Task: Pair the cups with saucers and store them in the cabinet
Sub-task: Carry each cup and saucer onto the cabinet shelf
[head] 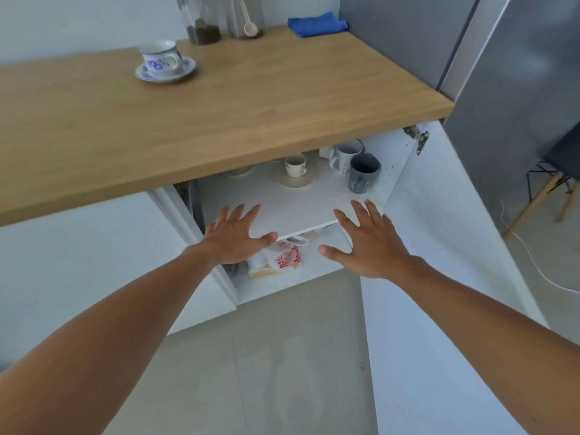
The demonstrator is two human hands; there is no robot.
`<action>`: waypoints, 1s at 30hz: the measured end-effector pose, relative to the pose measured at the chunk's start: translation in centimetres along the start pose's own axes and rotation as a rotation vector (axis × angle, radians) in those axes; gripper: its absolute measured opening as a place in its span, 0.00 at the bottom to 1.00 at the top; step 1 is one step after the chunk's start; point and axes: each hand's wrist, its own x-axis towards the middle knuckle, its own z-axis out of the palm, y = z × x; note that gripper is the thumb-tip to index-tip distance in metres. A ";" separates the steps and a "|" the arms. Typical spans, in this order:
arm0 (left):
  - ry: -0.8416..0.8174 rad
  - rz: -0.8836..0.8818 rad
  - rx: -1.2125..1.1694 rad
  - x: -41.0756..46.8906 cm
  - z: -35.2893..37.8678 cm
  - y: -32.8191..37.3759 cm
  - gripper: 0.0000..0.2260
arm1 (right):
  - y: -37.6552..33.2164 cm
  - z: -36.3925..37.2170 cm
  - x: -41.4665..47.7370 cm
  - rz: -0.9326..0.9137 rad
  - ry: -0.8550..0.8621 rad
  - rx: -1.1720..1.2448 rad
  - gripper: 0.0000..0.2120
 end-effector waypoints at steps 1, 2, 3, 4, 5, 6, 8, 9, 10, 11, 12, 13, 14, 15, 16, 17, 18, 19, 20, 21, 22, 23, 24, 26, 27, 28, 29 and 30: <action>0.001 -0.014 -0.019 -1.3 -1.1 0.3 0.41 | -0.3 -1.3 -0.8 -0.015 0.022 0.000 0.44; -0.003 -0.026 -0.040 -2.5 -2.2 0.6 0.41 | -0.7 -2.6 -1.6 -0.032 0.047 0.005 0.44; -0.008 -0.034 -0.062 -3.7 -3.3 1.0 0.41 | -1.0 -3.9 -2.4 -0.047 0.069 0.011 0.44; -0.010 -0.037 -0.082 -4.9 -4.4 1.3 0.41 | -1.4 -5.2 -3.2 -0.063 0.086 0.018 0.44; -0.008 -0.034 -0.093 -5.9 -5.5 1.6 0.40 | -1.7 -6.5 -3.8 -0.073 0.096 0.029 0.44; 0.004 -0.029 -0.090 -7.0 -6.8 1.9 0.40 | -2.1 -7.9 -4.3 -0.084 0.101 0.036 0.44; 0.051 -0.017 -0.065 -8.6 -9.5 1.9 0.39 | -2.8 -10.9 -4.6 -0.106 0.108 0.031 0.43; 0.077 -0.017 -0.059 -9.1 -10.9 1.7 0.39 | -3.1 -12.3 -4.4 -0.117 0.111 0.020 0.42; 0.096 -0.026 -0.060 -9.3 -12.2 1.4 0.38 | -3.4 -13.6 -4.1 -0.126 0.111 0.011 0.42; 0.111 -0.045 -0.067 -9.4 -13.7 0.9 0.38 | -3.8 -14.9 -3.6 -0.135 0.110 0.007 0.41; 0.123 -0.064 -0.073 -9.5 -14.9 0.4 0.38 | -4.2 -16.1 -3.1 -0.142 0.111 0.011 0.41; 0.134 -0.077 -0.072 -9.4 -16.1 -0.1 0.38 | -4.6 -17.2 -2.3 -0.147 0.117 0.014 0.40; 0.143 -0.085 -0.066 -9.2 -17.2 -0.7 0.38 | -5.1 -18.2 -1.5 -0.154 0.123 0.012 0.40; 0.155 -0.091 -0.058 -8.9 -18.0 -1.4 0.38 | -5.7 -19.0 -0.6 -0.162 0.129 0.009 0.40; 0.169 -0.097 -0.057 -8.5 -19.0 -2.2 0.38 | -6.4 -19.8 0.5 -0.170 0.132 0.006 0.41; 0.184 -0.109 -0.062 -7.9 -19.8 -3.1 0.37 | -7.0 -20.5 1.5 -0.177 0.130 0.003 0.41; 0.201 -0.123 -0.069 -7.0 -20.8 -4.1 0.37 | -7.7 -21.2 2.9 -0.180 0.127 -0.001 0.40; 0.214 -0.137 -0.069 -6.0 -21.7 -5.2 0.37 | -8.5 -21.8 4.4 -0.181 0.121 -0.007 0.40; 0.226 -0.149 -0.061 -5.0 -22.3 -6.2 0.37 | -9.1 -22.3 5.8 -0.183 0.114 -0.009 0.40; 0.236 -0.160 -0.054 -3.7 -23.1 -7.4 0.37 | -10.1 -22.8 7.7 -0.185 0.104 -0.007 0.40; 0.240 -0.172 -0.050 -2.6 -23.8 -8.6 0.36 | -11.1 -23.2 9.5 -0.185 0.092 -0.002 0.40; 0.246 -0.185 -0.053 -1.3 -24.4 -9.9 0.36 | -12.2 -23.6 11.5 -0.187 0.084 0.006 0.39; 0.250 -0.198 -0.058 0.0 -25.0 -11.2 0.36 | -13.3 -23.9 13.5 -0.194 0.080 0.010 0.38; 0.249 -0.214 -0.066 2.7 -25.9 -13.6 0.35 | -15.3 -24.1 17.4 -0.201 0.079 0.022 0.37; 0.254 -0.220 -0.074 4.0 -26.5 -14.7 0.35 | -16.2 -24.2 19.5 -0.199 0.071 0.036 0.37; 0.265 -0.228 -0.086 5.4 -27.0 -15.9 0.35 | -17.2 -24.3 21.7 -0.193 0.059 0.058 0.37; 0.277 -0.234 -0.103 6.8 -27.6 -16.9 0.35 | -18.1 -24.3 23.8 -0.188 0.045 0.077 0.36; 0.290 -0.240 -0.118 8.0 -27.9 -17.7 0.34 | -18.8 -24.2 25.4 -0.185 0.031 0.086 0.36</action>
